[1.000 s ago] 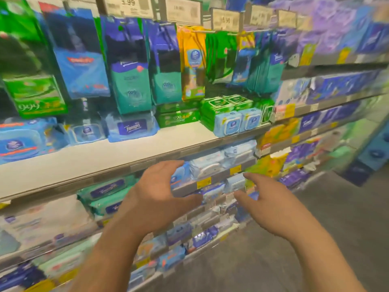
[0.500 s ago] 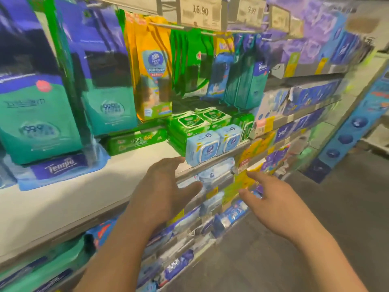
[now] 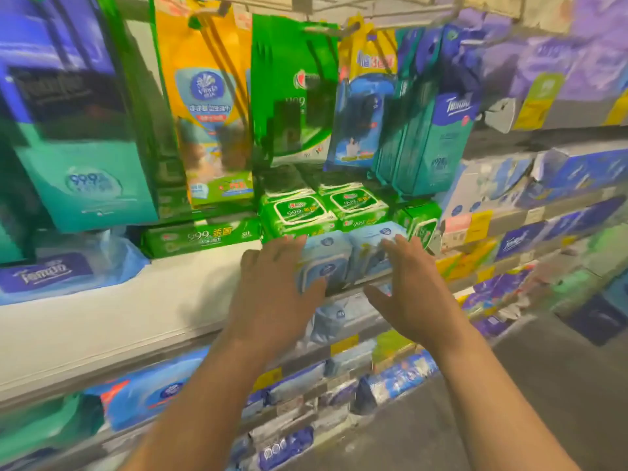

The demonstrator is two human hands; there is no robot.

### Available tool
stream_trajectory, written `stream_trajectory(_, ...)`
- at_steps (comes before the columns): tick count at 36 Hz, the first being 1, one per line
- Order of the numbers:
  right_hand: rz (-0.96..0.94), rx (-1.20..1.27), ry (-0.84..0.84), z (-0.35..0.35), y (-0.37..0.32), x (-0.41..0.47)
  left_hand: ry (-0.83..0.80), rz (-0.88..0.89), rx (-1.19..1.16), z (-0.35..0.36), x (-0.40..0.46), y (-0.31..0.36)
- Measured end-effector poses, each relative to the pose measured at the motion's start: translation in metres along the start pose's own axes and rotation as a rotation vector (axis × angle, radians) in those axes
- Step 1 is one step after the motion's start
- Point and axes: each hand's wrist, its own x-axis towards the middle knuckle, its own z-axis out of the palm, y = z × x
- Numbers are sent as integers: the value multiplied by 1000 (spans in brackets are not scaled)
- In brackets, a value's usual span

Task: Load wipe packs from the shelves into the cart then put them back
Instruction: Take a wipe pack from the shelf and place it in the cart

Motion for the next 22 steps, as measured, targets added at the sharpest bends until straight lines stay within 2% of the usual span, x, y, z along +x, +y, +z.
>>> stream_trajectory(4, -33, -36, -62, 14, 16, 30, -26, -51, 125, 24, 5, 11)
stream_trajectory(8, -70, -47, -87, 26, 26, 43, 64, -87, 160, 41, 3, 21)
stream_trajectory(12, -105, -108, 147, 39, 39, 42, 140, -126, 147, 53, 4, 19)
stream_trajectory(15, -106, -86, 240, 39, 45, 40, 201, -131, 71, 60, 4, 19)
stream_trajectory(19, -134, -58, 300, 39, 51, 39, 214, -190, 31, 52, 7, 22)
stream_trajectory(22, -168, -53, 227, 36, 53, 39, 222, -138, 7, 45, 8, 14)
